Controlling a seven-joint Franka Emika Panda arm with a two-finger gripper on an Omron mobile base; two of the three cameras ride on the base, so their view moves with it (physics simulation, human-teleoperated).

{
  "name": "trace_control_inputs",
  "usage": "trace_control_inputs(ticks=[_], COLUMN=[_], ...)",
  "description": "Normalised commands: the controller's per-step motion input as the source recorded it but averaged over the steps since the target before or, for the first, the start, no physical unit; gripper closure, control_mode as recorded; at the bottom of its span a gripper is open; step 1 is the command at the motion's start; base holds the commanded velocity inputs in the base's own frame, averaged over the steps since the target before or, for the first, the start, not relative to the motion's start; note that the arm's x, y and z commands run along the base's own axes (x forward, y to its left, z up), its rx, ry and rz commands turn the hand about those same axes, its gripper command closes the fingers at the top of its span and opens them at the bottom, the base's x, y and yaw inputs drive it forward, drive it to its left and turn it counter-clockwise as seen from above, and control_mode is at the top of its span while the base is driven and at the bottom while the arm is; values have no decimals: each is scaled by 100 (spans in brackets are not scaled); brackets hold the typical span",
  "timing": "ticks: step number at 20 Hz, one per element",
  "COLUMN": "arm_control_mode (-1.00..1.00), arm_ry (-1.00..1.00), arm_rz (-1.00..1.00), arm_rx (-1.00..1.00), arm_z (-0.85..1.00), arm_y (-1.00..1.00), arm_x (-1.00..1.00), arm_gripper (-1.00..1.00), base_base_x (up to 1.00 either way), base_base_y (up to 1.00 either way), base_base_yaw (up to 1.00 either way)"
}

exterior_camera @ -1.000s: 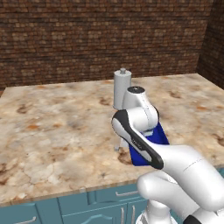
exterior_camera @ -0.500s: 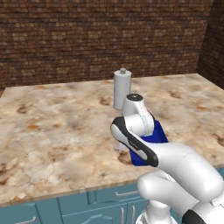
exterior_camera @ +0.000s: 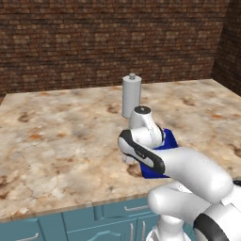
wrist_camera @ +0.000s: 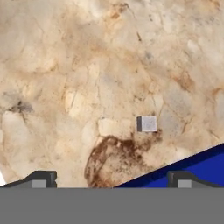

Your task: Take out the milk from the fridge and place it on the tray on the counter. Then take the sugar cube near the tray and place it in the tray.

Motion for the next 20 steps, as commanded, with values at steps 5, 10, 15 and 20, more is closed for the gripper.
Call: trace_control_inputs(ticks=[5, 10, 15, 20], arm_control_mode=[-100, -100, -100, -100], arm_ry=[0, 0, 0, 0], arm_rz=[0, 0, 0, 0], arm_rx=[0, 0, 0, 0], arm_z=[-28, -23, -24, -18], arm_y=[0, 0, 0, 1], arm_x=[23, 31, 25, 20], arm_gripper=[-100, -100, -100, -100], base_base_x=[0, 0, 0, 0], base_base_y=[0, 0, 0, 0], base_base_yaw=[0, 0, 0, 0])
